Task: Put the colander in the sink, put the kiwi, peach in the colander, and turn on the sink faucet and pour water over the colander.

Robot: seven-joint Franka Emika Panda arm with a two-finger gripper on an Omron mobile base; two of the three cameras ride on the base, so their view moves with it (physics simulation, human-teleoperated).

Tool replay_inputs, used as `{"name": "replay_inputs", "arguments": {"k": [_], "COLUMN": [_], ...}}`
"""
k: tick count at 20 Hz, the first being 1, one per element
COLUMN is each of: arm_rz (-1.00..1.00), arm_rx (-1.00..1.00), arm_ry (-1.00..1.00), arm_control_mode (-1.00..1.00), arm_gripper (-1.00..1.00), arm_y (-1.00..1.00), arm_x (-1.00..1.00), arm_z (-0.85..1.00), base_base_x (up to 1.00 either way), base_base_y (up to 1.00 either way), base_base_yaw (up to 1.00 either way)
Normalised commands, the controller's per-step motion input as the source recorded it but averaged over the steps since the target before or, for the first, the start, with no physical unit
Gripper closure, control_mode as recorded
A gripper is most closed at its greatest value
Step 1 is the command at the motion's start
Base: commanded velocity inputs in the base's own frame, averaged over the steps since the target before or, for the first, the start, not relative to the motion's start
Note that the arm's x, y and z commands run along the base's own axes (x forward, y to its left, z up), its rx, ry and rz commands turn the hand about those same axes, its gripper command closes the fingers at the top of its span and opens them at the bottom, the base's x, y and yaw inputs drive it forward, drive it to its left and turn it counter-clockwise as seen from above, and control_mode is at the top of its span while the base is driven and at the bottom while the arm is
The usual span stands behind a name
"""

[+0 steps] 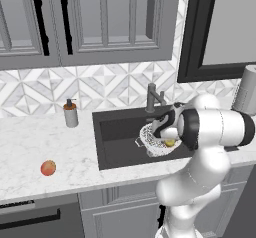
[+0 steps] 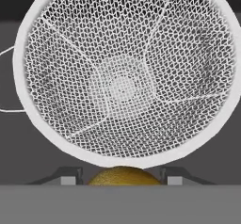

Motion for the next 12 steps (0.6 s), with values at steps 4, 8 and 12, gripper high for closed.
{"name": "replay_inputs", "arguments": {"k": [4, 8, 12], "arm_rz": [0.0, 0.0, 0.0], "arm_rx": [0.0, 0.0, 0.0], "arm_ry": [0.0, 0.0, 0.0], "arm_control_mode": [-1.0, -1.0, -1.0], "arm_gripper": [1.0, 1.0, 1.0], "arm_y": [-0.07, -0.03, 0.0], "arm_x": [0.0, 0.0, 0.02], "arm_z": [-0.21, -0.07, 0.0], "base_base_x": [0.0, 0.0, 0.0], "base_base_y": [0.0, 0.0, 0.0], "base_base_yaw": [0.0, 0.0, 0.0]}}
